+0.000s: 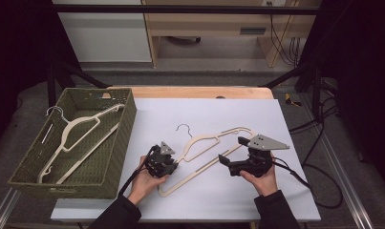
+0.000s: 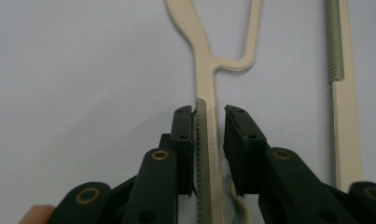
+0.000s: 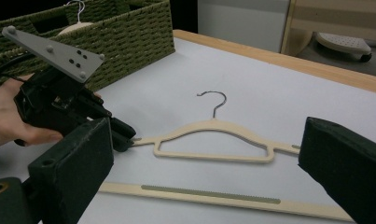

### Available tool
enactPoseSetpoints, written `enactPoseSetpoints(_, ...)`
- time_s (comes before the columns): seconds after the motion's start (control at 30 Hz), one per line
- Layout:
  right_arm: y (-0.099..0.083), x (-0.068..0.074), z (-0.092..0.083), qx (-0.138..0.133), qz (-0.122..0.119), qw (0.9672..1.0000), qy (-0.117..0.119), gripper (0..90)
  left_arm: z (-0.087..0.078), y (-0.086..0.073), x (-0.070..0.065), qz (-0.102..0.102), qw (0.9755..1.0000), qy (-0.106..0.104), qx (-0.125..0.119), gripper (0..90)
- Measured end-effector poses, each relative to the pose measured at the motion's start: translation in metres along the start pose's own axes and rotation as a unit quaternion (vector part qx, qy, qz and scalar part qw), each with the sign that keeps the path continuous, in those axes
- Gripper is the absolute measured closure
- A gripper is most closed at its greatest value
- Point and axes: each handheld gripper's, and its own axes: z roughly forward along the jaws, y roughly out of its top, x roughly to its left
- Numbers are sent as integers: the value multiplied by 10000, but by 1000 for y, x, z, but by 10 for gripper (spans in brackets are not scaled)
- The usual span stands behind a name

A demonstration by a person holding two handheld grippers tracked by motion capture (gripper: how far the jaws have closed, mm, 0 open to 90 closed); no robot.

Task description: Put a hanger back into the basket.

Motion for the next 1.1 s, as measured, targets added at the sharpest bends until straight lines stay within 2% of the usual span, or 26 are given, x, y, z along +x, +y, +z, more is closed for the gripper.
enactPoseSetpoints(0.17, 1, -1, 12, 113, 4, 9999, 36, 38, 0, 1, 1, -74, 10000, -32, 21, 794)
enactPoseSetpoints(0.47, 4, -2, 32, 234, -14, 9997, 122, 42, -2, 0, 0, -38, 10000, 41, -26, 797)
enactPoseSetpoints(0.5, 5, -2, 39, 306, -23, 9995, 98, 43, -5, 1, -2, 8, 9999, 76, -91, 797)
enactPoseSetpoints(0.6, 5, -2, 47, 302, 11, 9995, 98, 53, -13, 2, -3, 49, 9997, 120, -189, 797)
enactPoseSetpoints(0.63, 7, -3, 55, 329, 44, 9993, 147, 56, -17, 3, -4, 79, 9995, 144, -253, 797)
enactPoseSetpoints(0.67, 7, -3, 55, 329, 44, 9993, 147, 56, -21, 4, -6, 72, 9993, 178, -335, 797)
enactPoseSetpoints(0.73, 9, -2, 69, 388, 68, 9991, 138, 64, -32, 7, -12, 209, 9982, 329, -450, 797)
enactPoseSetpoints(0.77, 9, -2, 69, 388, 68, 9991, 138, 64, -32, 7, -12, 209, 9982, 329, -450, 797)
enactPoseSetpoints(0.93, 13, -4, 94, 457, 169, 9988, 80, 100, -44, 11, -19, 353, 9967, 418, -592, 797)
enactPoseSetpoints(1.1, 15, -7, 117, 691, 238, 9973, -108, 135, -49, 13, -23, 421, 9959, 475, -646, 798)
